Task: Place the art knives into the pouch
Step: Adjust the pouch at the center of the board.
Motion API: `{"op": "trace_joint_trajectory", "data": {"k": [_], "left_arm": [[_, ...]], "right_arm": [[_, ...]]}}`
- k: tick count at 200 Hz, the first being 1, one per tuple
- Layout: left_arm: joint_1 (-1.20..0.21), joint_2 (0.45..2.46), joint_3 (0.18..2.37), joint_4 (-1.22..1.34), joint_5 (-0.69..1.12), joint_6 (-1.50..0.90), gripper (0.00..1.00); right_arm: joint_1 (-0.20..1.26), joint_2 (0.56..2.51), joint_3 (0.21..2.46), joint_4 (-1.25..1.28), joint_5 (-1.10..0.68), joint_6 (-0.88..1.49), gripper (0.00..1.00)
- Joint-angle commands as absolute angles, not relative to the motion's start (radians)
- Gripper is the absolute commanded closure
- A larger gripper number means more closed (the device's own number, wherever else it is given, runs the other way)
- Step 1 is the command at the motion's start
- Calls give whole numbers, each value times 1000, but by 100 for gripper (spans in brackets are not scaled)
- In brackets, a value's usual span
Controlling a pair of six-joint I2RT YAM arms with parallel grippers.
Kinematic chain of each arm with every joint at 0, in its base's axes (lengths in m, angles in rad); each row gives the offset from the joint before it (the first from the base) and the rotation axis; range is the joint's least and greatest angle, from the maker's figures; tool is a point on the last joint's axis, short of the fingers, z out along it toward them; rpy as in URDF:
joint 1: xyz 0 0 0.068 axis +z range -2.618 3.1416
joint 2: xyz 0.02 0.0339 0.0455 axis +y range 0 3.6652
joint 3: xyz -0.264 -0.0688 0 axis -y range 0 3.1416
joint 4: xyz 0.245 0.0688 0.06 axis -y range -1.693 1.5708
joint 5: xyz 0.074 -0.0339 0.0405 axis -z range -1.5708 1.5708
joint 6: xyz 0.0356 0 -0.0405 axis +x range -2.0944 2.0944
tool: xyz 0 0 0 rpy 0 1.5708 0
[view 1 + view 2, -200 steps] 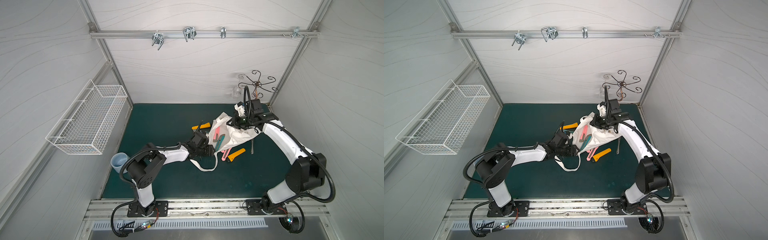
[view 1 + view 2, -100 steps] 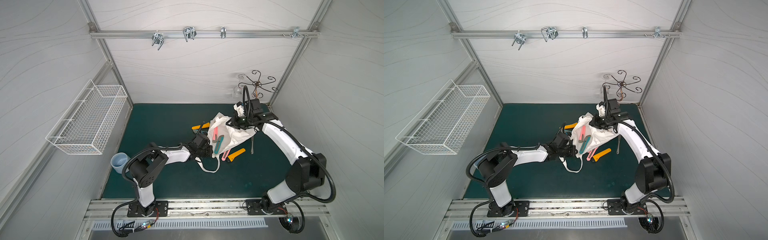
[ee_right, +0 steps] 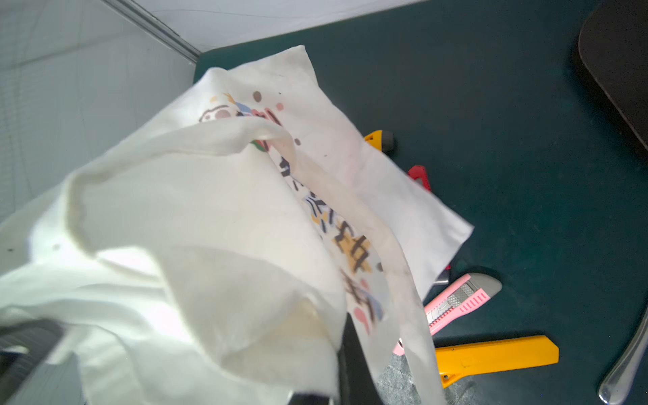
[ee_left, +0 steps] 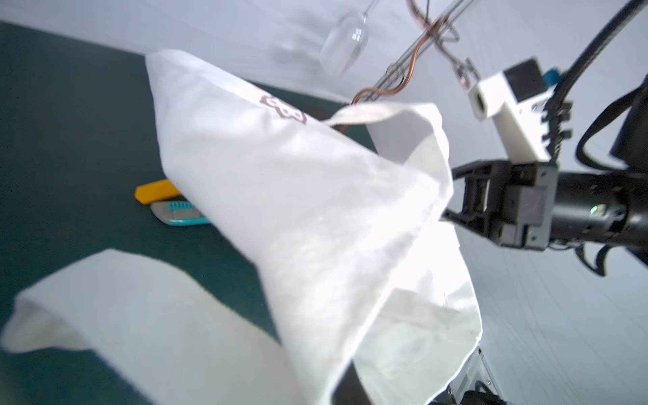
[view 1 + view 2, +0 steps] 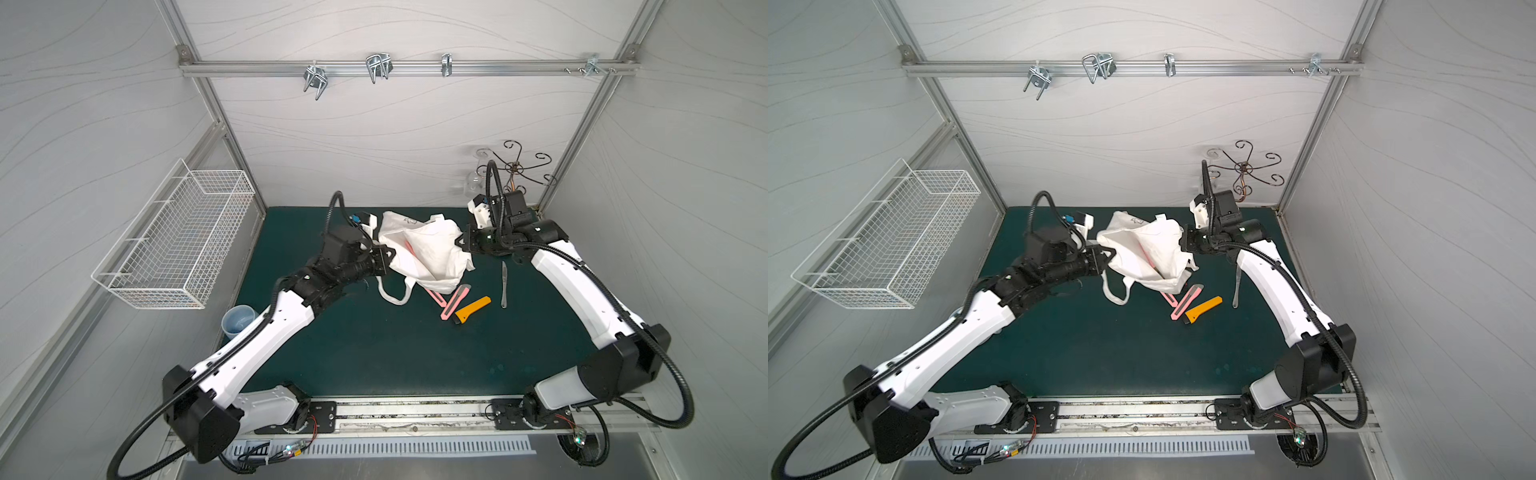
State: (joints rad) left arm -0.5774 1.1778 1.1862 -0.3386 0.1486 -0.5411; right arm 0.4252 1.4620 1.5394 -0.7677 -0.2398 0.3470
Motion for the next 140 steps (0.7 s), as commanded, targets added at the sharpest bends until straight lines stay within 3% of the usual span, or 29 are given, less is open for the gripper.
{"op": "trace_joint_trajectory", "data": {"k": [1, 84, 140], "left_arm": [[-550, 1101, 1286, -455, 153, -493, 100], [-449, 973, 1259, -593, 159, -502, 100], [-317, 1049, 1101, -434, 273, -547, 100]], "right_arm": [[468, 1411, 1549, -831, -193, 313, 100], [620, 1504, 1499, -783, -194, 316, 100], [635, 1576, 1512, -773, -145, 299, 100]]}}
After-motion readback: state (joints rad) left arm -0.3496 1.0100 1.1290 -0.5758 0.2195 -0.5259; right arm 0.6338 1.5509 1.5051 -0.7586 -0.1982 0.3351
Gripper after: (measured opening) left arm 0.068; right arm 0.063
